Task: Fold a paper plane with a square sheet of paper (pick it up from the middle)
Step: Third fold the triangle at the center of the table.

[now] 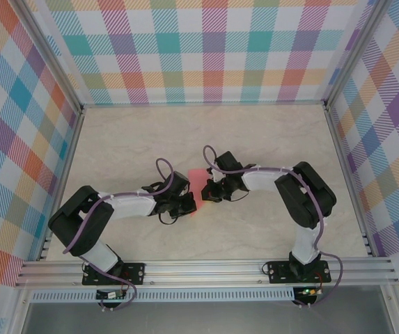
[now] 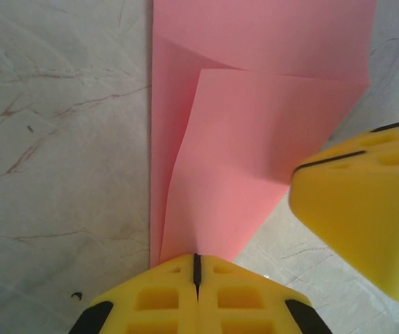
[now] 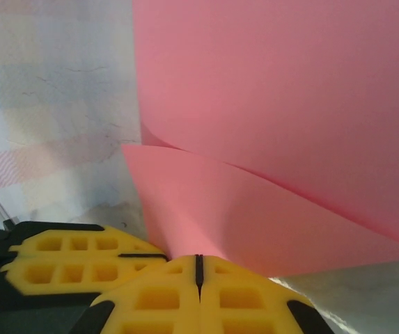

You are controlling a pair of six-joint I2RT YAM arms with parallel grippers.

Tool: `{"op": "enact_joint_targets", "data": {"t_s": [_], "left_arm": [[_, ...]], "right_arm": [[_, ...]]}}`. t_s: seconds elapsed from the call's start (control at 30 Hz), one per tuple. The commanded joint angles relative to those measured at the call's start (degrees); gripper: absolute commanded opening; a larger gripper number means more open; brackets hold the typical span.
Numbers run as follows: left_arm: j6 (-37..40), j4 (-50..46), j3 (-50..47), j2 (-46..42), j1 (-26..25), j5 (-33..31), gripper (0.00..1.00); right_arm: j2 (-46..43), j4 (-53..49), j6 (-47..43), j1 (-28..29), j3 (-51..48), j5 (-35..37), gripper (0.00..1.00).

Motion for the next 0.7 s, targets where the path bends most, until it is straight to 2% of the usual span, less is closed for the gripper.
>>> {"op": "enact_joint_targets", "data": {"t_s": [0.0,0.2,0.4,0.67], "left_arm": [[1.1,-8.6,-1.2,2.5,-0.9,-1.8,0.0],[1.1,-9.6,-1.5,2.5,-0.9,-1.9,0.0],[0.9,-9.4,-2.1,2.3,-0.9,-2.1,0.0],[1.6,-9.0,-1.3,2.0,-0.9,-1.8,0.0]], "right_arm": [[2.6,0.0,-1.3,0.3,2.2,-0.7,0.0],[3.7,-3.0,-3.6,-0.2,3.3,4.0,0.0],[3.0,-3.4,-5.0,-5.2,1.4,6.0,0.0],[-2.0,-6.2,-5.3,-7.9,1.7,11.1,0.0]]}}
